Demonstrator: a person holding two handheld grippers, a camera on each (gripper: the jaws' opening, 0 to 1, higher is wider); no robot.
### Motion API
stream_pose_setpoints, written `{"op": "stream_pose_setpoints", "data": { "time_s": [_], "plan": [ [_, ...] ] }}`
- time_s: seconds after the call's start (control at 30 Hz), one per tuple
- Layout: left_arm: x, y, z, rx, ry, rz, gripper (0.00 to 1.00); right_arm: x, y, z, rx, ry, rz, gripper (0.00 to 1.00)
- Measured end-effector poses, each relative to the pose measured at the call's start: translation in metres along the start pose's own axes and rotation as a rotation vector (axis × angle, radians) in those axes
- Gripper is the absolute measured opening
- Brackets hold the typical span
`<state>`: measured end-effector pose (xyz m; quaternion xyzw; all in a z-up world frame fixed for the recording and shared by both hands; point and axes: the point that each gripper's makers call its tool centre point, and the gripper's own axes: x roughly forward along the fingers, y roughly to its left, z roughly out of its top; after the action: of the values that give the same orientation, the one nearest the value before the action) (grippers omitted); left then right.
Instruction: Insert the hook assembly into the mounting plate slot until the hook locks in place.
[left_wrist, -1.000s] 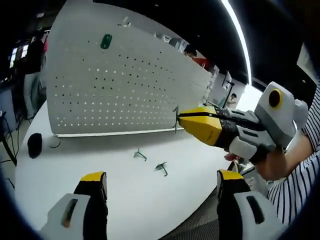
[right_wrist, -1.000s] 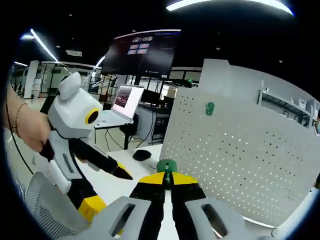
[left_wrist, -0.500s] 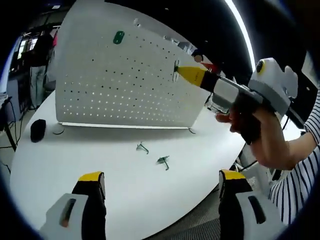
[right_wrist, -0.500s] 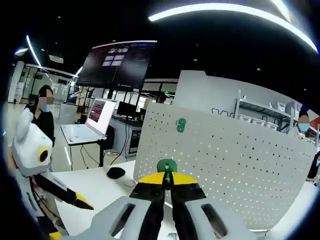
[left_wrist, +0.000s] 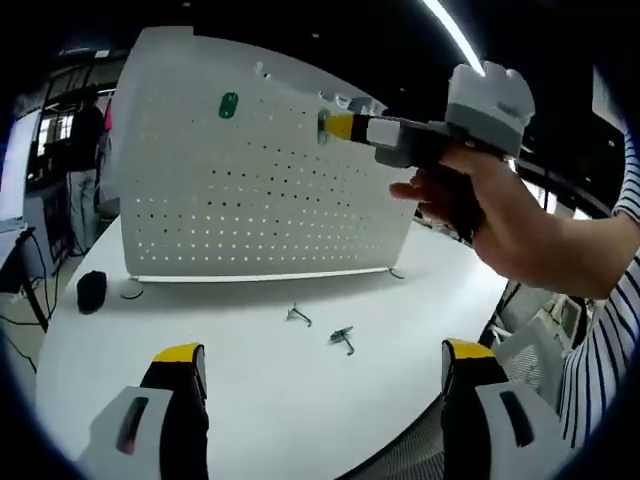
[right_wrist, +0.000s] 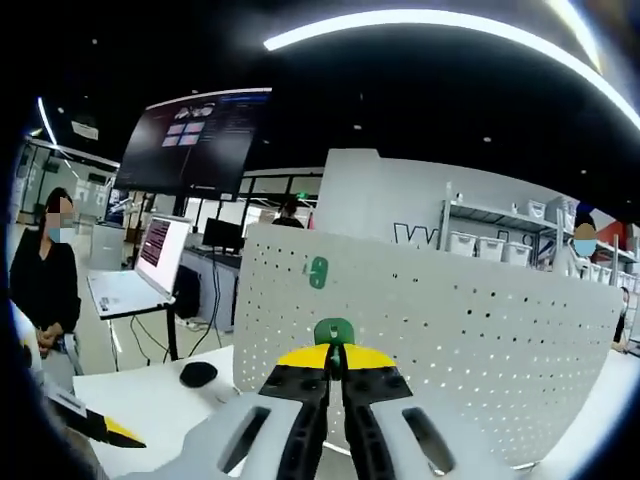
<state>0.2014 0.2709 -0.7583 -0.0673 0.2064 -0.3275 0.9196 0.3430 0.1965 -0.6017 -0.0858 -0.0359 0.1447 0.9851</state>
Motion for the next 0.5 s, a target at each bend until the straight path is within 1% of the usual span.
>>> {"op": "stream_pose_setpoints", "data": {
  "time_s": [0.03,0.07,0.1,0.17,0.23,0.33,0.43,0.5],
  "plan": [
    [0.000,0.002,0.003,0.022,-0.015,0.013,1.00,0.001,-0.001,0.000,0.003,-0.001,-0.003,0.01],
    [0.001,0.001,0.004,0.031,-0.020,0.012,1.00,0.003,-0.003,0.002,0.010,-0.007,-0.016,0.01],
    [0.002,0.001,0.004,0.032,-0.019,0.010,0.98,0.005,-0.004,0.003,0.013,-0.008,-0.024,0.01],
    [0.004,0.002,0.003,0.061,-0.017,0.017,0.97,0.010,-0.007,0.004,0.024,-0.013,-0.042,0.01],
    [0.006,0.005,0.004,0.080,-0.019,0.033,1.00,0.015,-0.008,0.003,0.040,-0.012,-0.056,0.01],
    [0.007,0.006,0.006,0.059,-0.031,0.028,0.98,0.021,-0.010,0.003,0.057,-0.009,-0.073,0.01],
    [0.010,0.010,0.009,0.071,-0.049,0.041,0.98,0.028,-0.011,0.005,0.079,-0.009,-0.094,0.01],
    [0.013,0.010,0.009,0.066,-0.059,0.039,0.97,0.034,-0.010,0.006,0.097,-0.016,-0.102,0.01]
  ]
}}
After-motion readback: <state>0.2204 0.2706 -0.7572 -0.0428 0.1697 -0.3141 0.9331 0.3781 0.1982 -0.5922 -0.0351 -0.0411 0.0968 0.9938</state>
